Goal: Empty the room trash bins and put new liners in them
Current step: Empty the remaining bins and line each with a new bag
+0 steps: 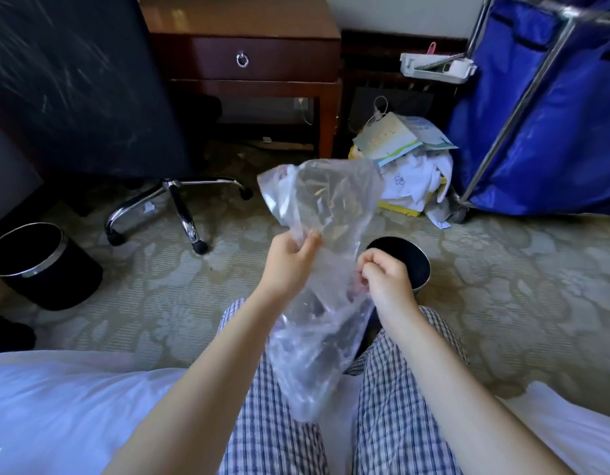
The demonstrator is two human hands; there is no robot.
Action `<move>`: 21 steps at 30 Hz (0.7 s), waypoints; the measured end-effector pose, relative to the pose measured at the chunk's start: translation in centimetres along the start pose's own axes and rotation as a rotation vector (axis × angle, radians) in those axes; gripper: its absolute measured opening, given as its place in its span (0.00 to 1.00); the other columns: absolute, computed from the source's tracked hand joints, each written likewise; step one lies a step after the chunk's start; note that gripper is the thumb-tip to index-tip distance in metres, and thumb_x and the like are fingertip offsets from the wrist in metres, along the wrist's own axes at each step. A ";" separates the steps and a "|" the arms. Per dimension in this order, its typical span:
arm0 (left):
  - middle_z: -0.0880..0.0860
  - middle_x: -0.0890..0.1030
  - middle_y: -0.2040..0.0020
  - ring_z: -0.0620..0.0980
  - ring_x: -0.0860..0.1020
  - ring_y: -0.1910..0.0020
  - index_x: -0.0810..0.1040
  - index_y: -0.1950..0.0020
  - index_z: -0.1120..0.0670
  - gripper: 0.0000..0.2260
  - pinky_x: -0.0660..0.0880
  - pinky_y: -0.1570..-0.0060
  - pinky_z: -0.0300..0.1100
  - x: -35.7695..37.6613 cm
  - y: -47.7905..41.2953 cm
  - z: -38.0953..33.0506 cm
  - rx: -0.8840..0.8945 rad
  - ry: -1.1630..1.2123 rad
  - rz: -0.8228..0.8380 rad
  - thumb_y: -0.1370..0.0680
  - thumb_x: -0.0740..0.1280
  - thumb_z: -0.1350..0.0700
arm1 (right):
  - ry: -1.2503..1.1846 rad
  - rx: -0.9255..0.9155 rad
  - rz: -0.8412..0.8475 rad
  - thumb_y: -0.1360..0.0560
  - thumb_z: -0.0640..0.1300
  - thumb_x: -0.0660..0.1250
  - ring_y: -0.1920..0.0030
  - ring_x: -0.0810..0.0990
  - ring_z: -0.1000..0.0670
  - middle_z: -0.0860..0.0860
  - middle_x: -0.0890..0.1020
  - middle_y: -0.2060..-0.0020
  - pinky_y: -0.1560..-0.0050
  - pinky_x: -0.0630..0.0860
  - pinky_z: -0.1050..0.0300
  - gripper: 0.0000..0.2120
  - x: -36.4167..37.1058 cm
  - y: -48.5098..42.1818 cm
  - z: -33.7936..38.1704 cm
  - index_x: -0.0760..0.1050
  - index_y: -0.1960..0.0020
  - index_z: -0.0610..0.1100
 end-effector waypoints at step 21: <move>0.48 0.64 0.74 0.44 0.60 0.76 0.68 0.71 0.58 0.18 0.57 0.75 0.35 0.5 2.0 -0.7 0.273 -0.252 0.103 0.28 0.73 0.52 | 0.163 -0.226 0.172 0.24 0.38 0.63 0.65 0.75 0.56 0.53 0.77 0.70 0.60 0.72 0.61 0.12 2.5 -0.2 5.9 0.75 0.65 0.46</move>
Point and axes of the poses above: each hand's wrist, its own y-axis away from the middle knuckle, its own x-axis out of the palm, z = x × y, the point moved 6 cm from there along -y, towards the middle knuckle
